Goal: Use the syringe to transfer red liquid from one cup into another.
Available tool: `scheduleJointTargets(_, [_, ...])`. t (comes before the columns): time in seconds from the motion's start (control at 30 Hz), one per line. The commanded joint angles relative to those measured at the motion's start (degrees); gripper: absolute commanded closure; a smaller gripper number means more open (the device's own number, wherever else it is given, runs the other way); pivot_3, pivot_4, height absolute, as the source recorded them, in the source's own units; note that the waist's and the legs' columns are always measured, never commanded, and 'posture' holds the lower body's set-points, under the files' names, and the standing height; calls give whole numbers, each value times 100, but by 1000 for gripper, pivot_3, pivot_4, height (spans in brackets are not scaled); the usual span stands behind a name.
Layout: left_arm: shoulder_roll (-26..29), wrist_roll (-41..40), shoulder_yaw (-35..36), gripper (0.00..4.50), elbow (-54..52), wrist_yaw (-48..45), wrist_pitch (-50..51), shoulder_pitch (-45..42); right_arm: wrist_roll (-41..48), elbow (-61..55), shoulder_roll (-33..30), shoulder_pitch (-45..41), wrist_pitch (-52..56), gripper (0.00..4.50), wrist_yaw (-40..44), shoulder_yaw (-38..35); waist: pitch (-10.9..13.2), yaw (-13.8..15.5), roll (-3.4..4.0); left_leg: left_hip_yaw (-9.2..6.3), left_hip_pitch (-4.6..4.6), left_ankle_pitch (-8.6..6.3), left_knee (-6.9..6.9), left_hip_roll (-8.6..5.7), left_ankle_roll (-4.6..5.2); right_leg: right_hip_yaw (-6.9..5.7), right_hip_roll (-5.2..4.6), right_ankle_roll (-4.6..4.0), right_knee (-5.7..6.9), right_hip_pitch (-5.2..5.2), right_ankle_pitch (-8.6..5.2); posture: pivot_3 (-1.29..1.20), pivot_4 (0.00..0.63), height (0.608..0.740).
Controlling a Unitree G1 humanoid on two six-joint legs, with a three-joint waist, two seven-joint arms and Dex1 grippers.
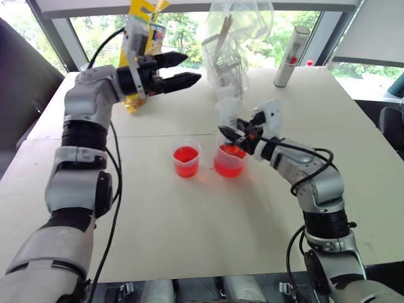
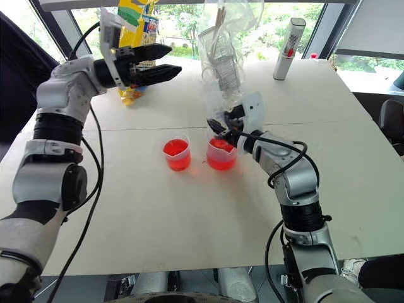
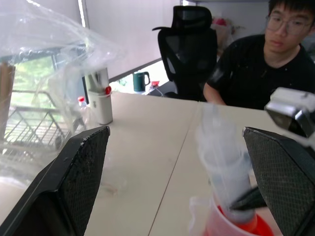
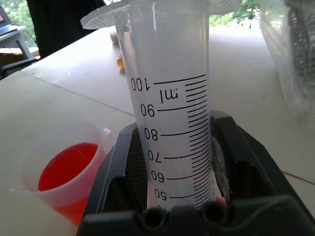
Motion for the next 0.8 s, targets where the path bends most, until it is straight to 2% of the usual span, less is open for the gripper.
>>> scheduleJointTargets(0.03, [209,35,-57,61,-525,-178,98,214,236,-533,40,-405,-80,3114,-94,-306,0,2,0,0,0,0,0,0,0,0,-1,0,0,0,0,0,150,739])
scheduleJointTargets(0.2, [419,21,-154,61,-969,-307,272,571,494,-760,52,-924,-183,3114,-81,-473,0,0,1,-1,-1,0,1,1,-1,-1,-2,0,2,0,0,0,150,739])
scheduleJointTargets(0.37, [600,74,-152,61,-1038,-265,276,632,886,-493,573,-1633,-636,3114,53,-458,0,-15,1,-2,3,0,0,2,0,1,2,-1,7,-3,1,0,150,739])
scheduleJointTargets(0.5, [733,93,-81,61,-1038,-169,270,608,964,-16,1219,-1541,-1190,3114,240,-172,-1,-7,-1,-7,1,0,0,4,0,-4,1,-2,6,-1,0,0,150,739])
scheduleJointTargets(0.8, [1096,2,38,61,-1133,-186,447,559,372,885,1601,-744,-2450,3114,799,649,-1,-6,-1,-4,-2,0,5,0,0,-8,-9,-1,5,0,1,0,150,739])
